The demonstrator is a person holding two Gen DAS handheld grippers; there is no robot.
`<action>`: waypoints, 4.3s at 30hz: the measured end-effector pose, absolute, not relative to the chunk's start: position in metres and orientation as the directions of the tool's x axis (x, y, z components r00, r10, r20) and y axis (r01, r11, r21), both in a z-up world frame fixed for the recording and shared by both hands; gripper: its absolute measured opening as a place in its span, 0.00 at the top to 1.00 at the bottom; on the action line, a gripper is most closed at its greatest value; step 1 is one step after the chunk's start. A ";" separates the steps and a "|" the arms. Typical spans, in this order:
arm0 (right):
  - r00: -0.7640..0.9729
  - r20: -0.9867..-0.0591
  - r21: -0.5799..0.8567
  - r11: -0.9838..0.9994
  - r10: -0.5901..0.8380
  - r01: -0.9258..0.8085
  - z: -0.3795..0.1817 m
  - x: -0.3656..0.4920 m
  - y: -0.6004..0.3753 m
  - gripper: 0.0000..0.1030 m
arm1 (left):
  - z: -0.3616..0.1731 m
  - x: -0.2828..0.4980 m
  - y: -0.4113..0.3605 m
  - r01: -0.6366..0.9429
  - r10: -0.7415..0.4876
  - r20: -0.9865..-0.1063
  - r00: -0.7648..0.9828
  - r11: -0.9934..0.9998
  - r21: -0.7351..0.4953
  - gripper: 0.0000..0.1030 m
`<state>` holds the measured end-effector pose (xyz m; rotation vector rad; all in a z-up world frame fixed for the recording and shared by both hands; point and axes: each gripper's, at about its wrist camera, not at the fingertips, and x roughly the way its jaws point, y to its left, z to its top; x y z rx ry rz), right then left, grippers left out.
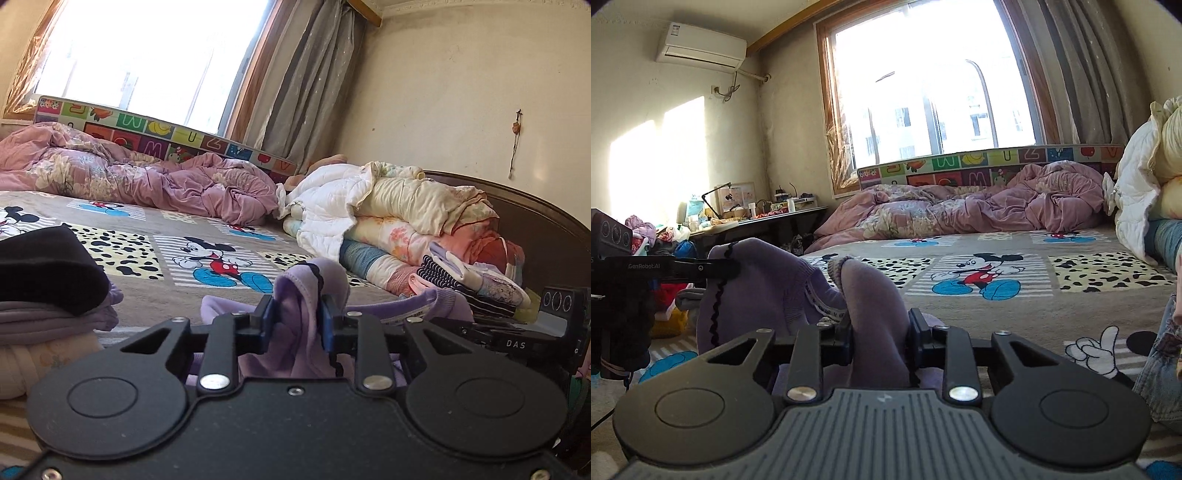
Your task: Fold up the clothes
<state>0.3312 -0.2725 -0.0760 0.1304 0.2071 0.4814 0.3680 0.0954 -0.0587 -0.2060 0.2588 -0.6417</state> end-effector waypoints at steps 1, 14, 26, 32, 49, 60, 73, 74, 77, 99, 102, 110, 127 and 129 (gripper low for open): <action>0.866 -0.161 0.174 0.877 0.474 -0.447 -0.074 0.326 -0.274 0.71 | -0.058 0.363 0.098 0.556 -0.607 -0.179 0.775 0.788 -0.265 0.76; 0.880 -0.158 0.052 0.894 0.448 -0.446 -0.074 0.252 -0.252 0.45 | -0.060 0.289 0.110 0.500 -0.561 -0.223 0.798 0.821 -0.276 0.55; 0.898 -0.137 -0.066 0.901 0.418 -0.429 -0.066 0.217 -0.240 0.24 | -0.040 0.268 0.102 0.452 -0.477 -0.232 0.848 0.878 -0.155 0.32; 0.904 -0.160 -0.126 0.900 0.396 -0.417 -0.046 0.244 -0.235 0.22 | -0.041 0.278 0.091 0.468 -0.487 -0.234 0.842 0.874 -0.133 0.30; 0.737 -0.527 -0.266 0.741 0.424 -0.617 -0.042 0.295 -0.183 0.81 | -0.039 0.274 0.091 0.541 -0.553 -0.238 0.799 0.833 -0.118 0.26; 0.765 -0.444 -0.199 0.781 0.466 -0.592 -0.039 0.229 -0.205 0.86 | -0.070 0.265 0.050 0.716 -0.680 -0.379 0.627 0.695 -0.063 0.26; 0.761 -0.414 -0.187 0.772 0.499 -0.607 -0.044 0.171 -0.207 0.86 | -0.123 0.273 0.013 0.785 -0.668 -0.585 0.460 0.614 -0.084 0.26; 0.760 -0.414 -0.193 0.768 0.501 -0.611 -0.045 0.167 -0.205 0.86 | -0.127 0.274 0.011 0.781 -0.659 -0.599 0.455 0.618 -0.088 0.26; 0.755 -0.423 -0.219 0.753 0.500 -0.621 -0.048 0.156 -0.200 0.86 | -0.134 0.278 0.011 0.758 -0.640 -0.608 0.469 0.646 -0.095 0.26; 0.822 -0.356 -0.249 0.803 0.444 -0.541 -0.021 0.171 -0.196 0.87 | -0.113 0.236 -0.001 0.837 -0.766 -0.525 0.372 0.522 -0.167 0.22; 0.823 -0.348 -0.253 0.800 0.448 -0.543 -0.018 0.171 -0.195 0.87 | -0.118 0.242 -0.013 0.822 -0.768 -0.519 0.376 0.535 -0.196 0.22; 0.792 -0.347 -0.255 0.762 0.502 -0.595 -0.019 0.161 -0.196 0.87 | -0.135 0.265 -0.039 0.736 -0.719 -0.536 0.441 0.632 -0.243 0.22; 0.735 -0.425 -0.261 0.706 0.528 -0.658 -0.044 0.137 -0.200 0.87 | -0.134 0.259 -0.041 0.724 -0.651 -0.606 0.457 0.668 -0.172 0.21; 0.729 -0.433 -0.261 0.701 0.530 -0.664 -0.046 0.133 -0.200 0.87 | -0.132 0.251 -0.033 0.729 -0.644 -0.618 0.452 0.665 -0.160 0.20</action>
